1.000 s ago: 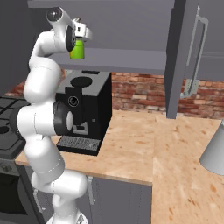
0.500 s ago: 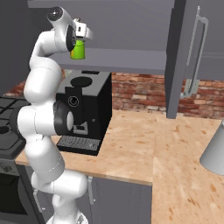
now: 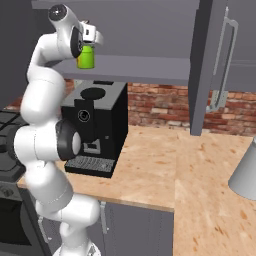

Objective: Open the cabinet. Pick the spray and place it next to the sink. Then close the cabinet.

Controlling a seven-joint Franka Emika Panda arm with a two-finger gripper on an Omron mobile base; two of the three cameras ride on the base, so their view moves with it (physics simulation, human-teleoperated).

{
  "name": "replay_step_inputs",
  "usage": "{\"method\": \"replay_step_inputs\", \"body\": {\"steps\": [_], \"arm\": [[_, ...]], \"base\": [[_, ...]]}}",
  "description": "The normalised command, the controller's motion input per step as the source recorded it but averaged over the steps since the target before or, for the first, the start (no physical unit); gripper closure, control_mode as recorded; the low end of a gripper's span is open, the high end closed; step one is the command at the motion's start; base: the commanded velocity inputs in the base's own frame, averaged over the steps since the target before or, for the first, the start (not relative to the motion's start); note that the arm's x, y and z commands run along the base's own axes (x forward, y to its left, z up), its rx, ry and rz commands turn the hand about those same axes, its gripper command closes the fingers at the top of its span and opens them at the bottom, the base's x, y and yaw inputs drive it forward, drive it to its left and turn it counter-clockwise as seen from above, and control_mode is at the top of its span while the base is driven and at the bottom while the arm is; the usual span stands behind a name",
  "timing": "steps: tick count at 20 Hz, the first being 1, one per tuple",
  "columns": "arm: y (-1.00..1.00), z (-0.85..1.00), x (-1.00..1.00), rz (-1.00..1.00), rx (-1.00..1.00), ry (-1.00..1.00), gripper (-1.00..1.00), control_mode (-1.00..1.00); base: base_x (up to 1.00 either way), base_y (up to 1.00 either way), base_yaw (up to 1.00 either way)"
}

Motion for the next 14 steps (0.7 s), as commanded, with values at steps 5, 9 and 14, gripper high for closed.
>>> {"method": "replay_step_inputs", "body": {"steps": [5,9,14], "arm": [[0.0,0.0,-0.72,0.0,0.0,-0.01,1.0,-1.0],[0.0,0.0,-0.79,0.0,0.01,-0.05,1.0,-1.0],[0.0,0.0,-0.92,0.0,0.02,-0.08,1.0,-1.0]], "base": [[0.0,0.0,0.0],[0.0,0.0,0.0],[0.0,0.0,0.0]]}}
